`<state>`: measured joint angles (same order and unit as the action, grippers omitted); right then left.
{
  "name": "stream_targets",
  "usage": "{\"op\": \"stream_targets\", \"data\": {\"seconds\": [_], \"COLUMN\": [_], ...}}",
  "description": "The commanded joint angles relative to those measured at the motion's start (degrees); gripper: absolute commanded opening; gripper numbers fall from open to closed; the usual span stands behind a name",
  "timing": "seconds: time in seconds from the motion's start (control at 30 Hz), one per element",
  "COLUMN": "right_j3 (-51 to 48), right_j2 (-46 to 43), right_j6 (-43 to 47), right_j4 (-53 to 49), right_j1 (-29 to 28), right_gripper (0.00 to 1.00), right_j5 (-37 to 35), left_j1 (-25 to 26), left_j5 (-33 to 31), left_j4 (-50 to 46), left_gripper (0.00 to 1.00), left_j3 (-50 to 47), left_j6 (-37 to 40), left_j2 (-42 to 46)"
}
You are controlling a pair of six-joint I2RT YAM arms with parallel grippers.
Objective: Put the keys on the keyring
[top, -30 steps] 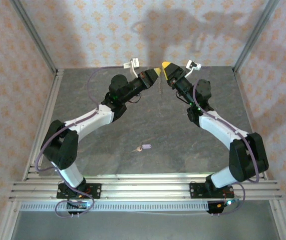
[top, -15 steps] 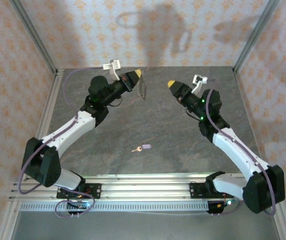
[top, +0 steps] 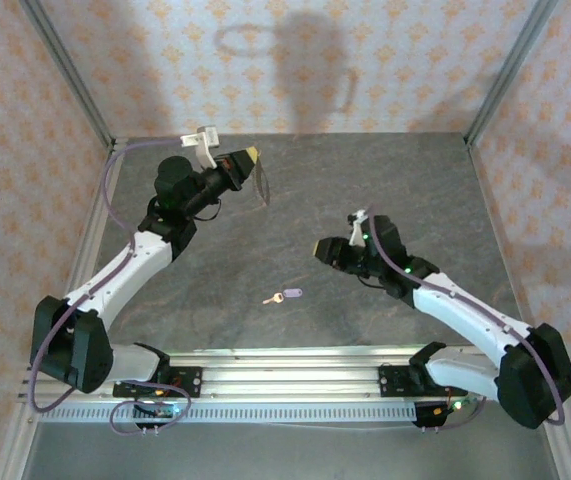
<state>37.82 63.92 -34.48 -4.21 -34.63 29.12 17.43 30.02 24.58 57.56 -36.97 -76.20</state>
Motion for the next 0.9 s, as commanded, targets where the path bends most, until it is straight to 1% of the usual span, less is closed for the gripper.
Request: {"op": "stream_targets", "data": {"seconds": [0.0, 0.13, 0.27, 0.4, 0.67, 0.77, 0.87], "right_j3": [1.27, 4.25, 6.98, 7.79, 9.01, 9.90, 11.13], "right_j2": [1.77, 4.81, 7.05, 9.08, 15.38, 18.17, 21.09], "right_j6": [2.76, 4.90, 7.06, 7.45, 6.75, 6.27, 6.73], "right_j4": [-4.44, -9.43, -14.23, -15.05, -11.41, -9.99, -9.65], "right_j1": [-5.08, -11.73, -17.51, -22.33, -27.63, -28.49, -28.83], "right_gripper": [0.38, 0.38, 0.38, 0.38, 0.37, 0.37, 0.37], "right_j5": [-5.31, -9.86, -12.97, -13.68, -11.31, -9.24, -9.25], "left_j1": [-1.14, -2.18, -3.28, -4.72, -6.99, -7.15, -7.41], "left_j5": [1.09, 1.26, 1.61, 1.99, 3.99, 4.21, 4.34], "left_j4": [0.52, 1.88, 2.95, 2.71, 0.57, 1.10, 1.52], "left_gripper": [0.00, 0.00, 0.00, 0.00, 0.00, 0.00, 0.00], "left_j3": [-0.89, -1.67, -1.88, -1.12, 1.06, 0.74, 0.57], "left_j6": [2.08, 1.66, 1.03, 0.85, 1.47, 1.11, 1.05], "left_j2": [2.20, 1.19, -0.28, -0.62, -0.62, -0.71, -0.79]}}
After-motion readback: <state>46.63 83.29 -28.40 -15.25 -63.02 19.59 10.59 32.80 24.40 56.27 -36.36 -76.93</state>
